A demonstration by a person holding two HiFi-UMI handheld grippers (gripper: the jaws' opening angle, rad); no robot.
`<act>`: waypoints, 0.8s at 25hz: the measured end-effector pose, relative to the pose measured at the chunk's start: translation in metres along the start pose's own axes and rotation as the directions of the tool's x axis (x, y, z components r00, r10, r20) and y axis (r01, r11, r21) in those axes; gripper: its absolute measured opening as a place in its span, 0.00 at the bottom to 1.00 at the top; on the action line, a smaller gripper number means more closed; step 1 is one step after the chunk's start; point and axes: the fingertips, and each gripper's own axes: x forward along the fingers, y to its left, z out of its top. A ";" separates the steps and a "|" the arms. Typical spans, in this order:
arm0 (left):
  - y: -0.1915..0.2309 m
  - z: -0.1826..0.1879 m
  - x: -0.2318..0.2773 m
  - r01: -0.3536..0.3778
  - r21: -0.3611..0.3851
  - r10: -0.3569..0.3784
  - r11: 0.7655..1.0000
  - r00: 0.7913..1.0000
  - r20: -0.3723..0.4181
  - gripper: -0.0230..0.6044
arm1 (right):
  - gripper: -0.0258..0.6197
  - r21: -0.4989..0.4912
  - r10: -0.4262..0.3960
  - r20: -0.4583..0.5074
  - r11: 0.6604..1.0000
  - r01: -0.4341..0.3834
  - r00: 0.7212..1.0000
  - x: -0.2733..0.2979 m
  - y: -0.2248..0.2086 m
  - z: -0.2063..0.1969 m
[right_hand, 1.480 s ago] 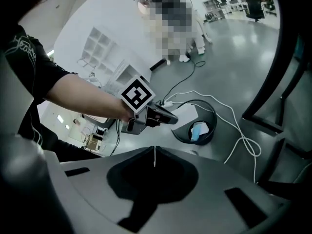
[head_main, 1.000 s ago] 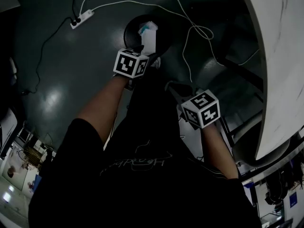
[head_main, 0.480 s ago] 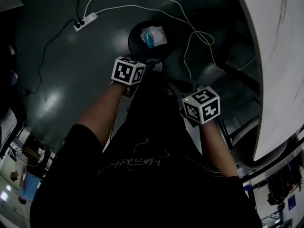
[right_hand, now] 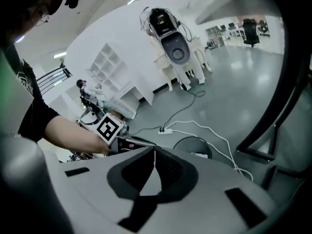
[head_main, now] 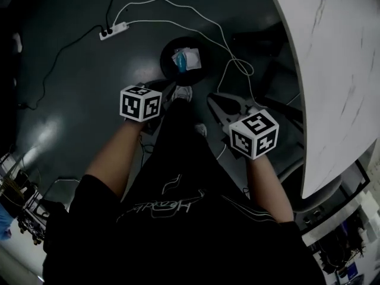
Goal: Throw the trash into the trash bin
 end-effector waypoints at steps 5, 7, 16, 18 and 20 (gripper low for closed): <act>-0.080 0.043 -0.075 0.021 0.070 -0.035 0.997 0.978 0.204 0.04 | 0.09 -0.024 0.096 0.130 0.995 -0.094 0.987 -0.075 0.062 0.041; -0.120 0.058 -0.113 0.040 0.123 -0.072 0.992 0.960 0.270 0.04 | 0.09 -0.076 0.120 0.182 0.991 -0.108 0.976 -0.110 0.092 0.057; -0.305 0.085 -0.282 0.049 0.378 -0.234 0.924 0.856 0.460 0.04 | 0.09 -0.345 0.196 0.373 0.937 -0.061 0.907 -0.264 0.199 0.112; -0.340 0.087 -0.314 0.033 0.429 -0.265 0.902 0.829 0.493 0.04 | 0.09 -0.386 0.222 0.397 0.921 -0.057 0.891 -0.288 0.222 0.117; -0.373 0.082 -0.343 0.032 0.475 -0.305 0.880 0.804 0.511 0.04 | 0.09 -0.434 0.236 0.419 0.900 -0.034 0.877 -0.312 0.245 0.118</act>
